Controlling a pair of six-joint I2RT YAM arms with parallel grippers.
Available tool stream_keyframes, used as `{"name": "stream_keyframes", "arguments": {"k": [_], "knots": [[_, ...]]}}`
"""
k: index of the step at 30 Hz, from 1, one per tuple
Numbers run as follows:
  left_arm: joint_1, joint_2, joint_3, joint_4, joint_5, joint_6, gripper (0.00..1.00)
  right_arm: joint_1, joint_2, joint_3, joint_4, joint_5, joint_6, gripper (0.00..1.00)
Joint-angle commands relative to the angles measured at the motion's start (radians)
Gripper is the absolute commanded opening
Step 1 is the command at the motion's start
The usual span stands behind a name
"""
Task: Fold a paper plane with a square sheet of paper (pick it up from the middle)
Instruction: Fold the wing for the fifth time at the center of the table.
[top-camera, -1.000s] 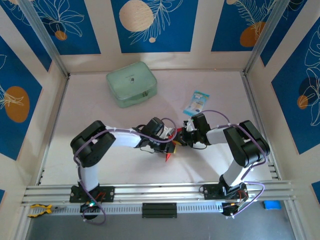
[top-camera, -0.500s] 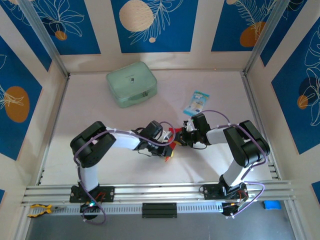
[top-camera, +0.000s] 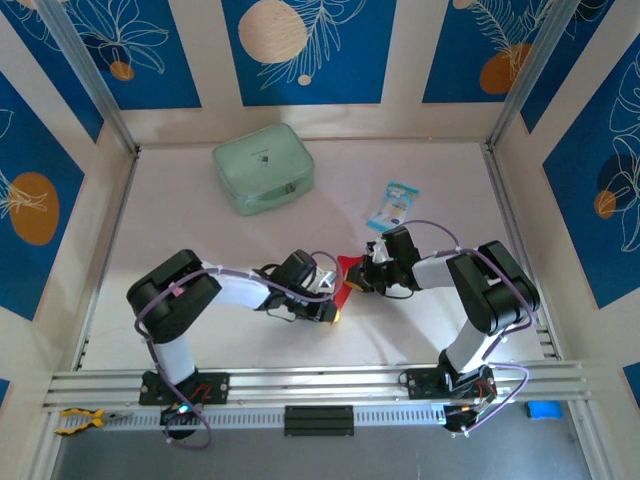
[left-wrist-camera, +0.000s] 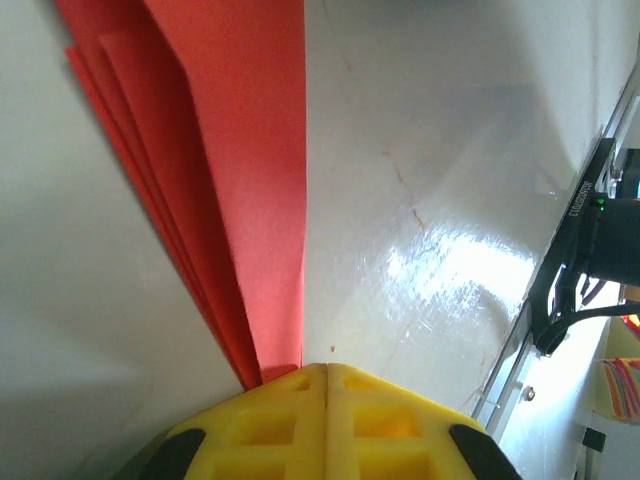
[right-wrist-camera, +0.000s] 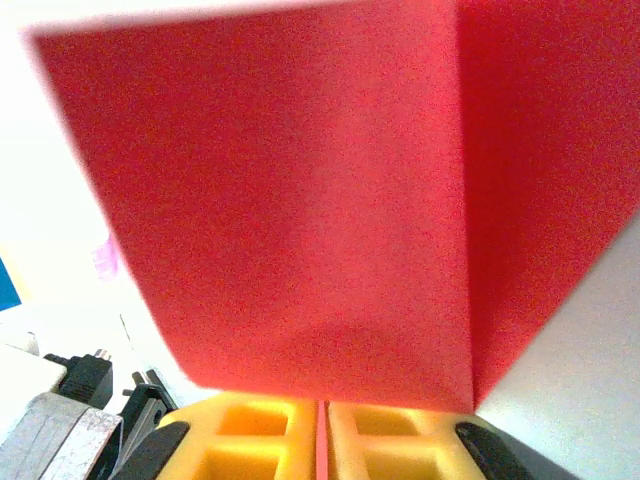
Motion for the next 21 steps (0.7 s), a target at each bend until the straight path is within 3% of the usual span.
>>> {"name": "stream_keyframes", "arguments": {"k": [1, 11, 15, 21], "knots": [[-0.029, -0.018, -0.048, -0.100, 0.035, 0.004, 0.04, 0.004, 0.026, -0.020, -0.117, 0.087, -0.008, 0.11], [-0.037, -0.080, -0.067, -0.092, 0.041, 0.003, 0.00, 0.006, 0.021, -0.022, -0.117, 0.088, -0.006, 0.12], [-0.038, -0.170, -0.078, -0.049, 0.029, 0.002, 0.00, 0.005, 0.016, -0.022, -0.121, 0.087, -0.004, 0.11], [-0.022, -0.198, -0.004, -0.063, 0.013, 0.017, 0.00, 0.003, 0.011, -0.022, -0.123, 0.088, -0.005, 0.11]]}}
